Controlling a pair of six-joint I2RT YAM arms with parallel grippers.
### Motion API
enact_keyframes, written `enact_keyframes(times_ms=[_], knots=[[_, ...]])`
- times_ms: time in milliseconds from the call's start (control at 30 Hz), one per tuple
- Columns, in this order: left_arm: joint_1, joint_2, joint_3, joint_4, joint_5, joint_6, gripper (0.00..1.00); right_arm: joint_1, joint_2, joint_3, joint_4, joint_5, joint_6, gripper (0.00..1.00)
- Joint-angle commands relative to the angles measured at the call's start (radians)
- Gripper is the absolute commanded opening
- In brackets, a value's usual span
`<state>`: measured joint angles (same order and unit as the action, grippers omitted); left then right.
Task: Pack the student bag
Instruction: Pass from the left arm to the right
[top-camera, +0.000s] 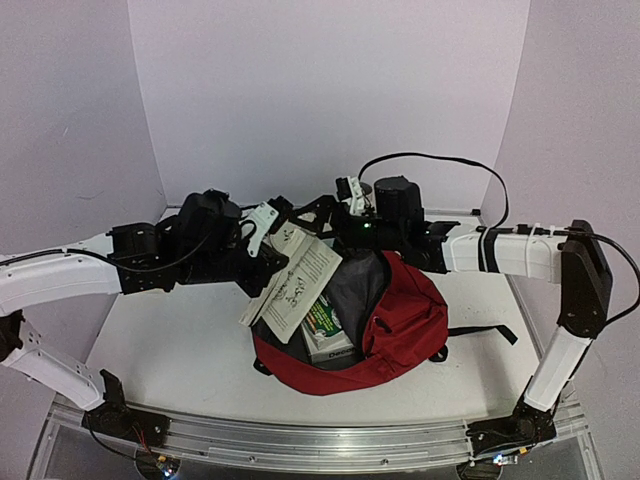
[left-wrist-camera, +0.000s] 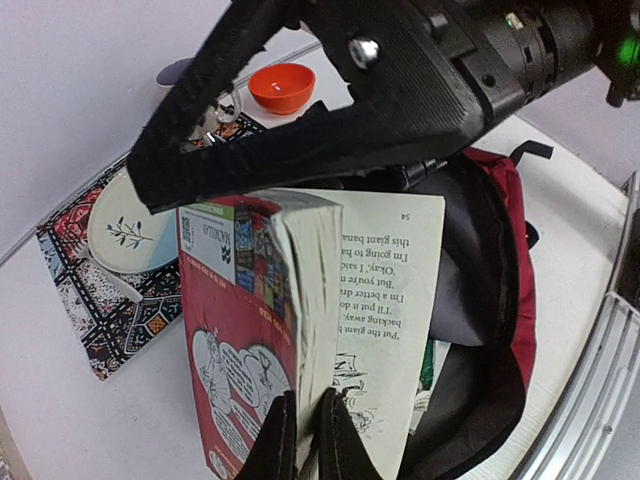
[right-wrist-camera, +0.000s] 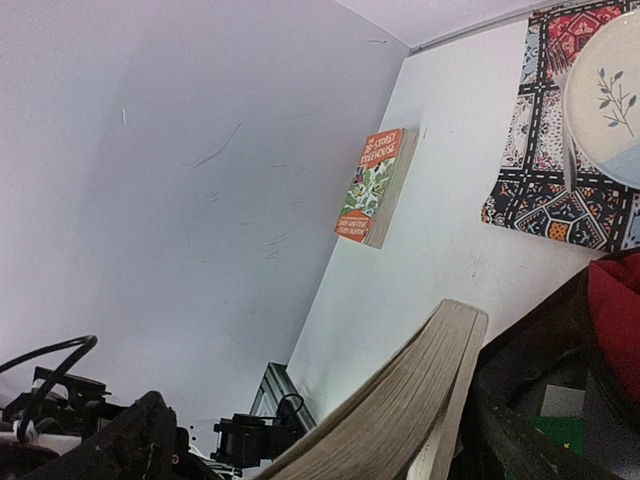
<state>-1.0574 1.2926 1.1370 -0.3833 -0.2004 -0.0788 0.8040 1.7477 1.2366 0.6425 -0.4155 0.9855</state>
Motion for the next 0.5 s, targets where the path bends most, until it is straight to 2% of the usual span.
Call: enact_keyframes(times_ms=[0,267,467], knots=[[-0.057,0.030,0.030,0.110,-0.221,0.075,0.00,0.009,-0.010,0.042,0.014,-0.042,-0.011,0.98],[-0.203,0.145,0.058,0.123,-0.498,0.178,0.00,0.008,0.004,0.088,-0.150,-0.095,-0.090,0.96],[-0.286,0.247,0.070,0.141,-0.685,0.256,0.00,0.009,0.018,0.091,-0.240,-0.135,-0.154,0.80]])
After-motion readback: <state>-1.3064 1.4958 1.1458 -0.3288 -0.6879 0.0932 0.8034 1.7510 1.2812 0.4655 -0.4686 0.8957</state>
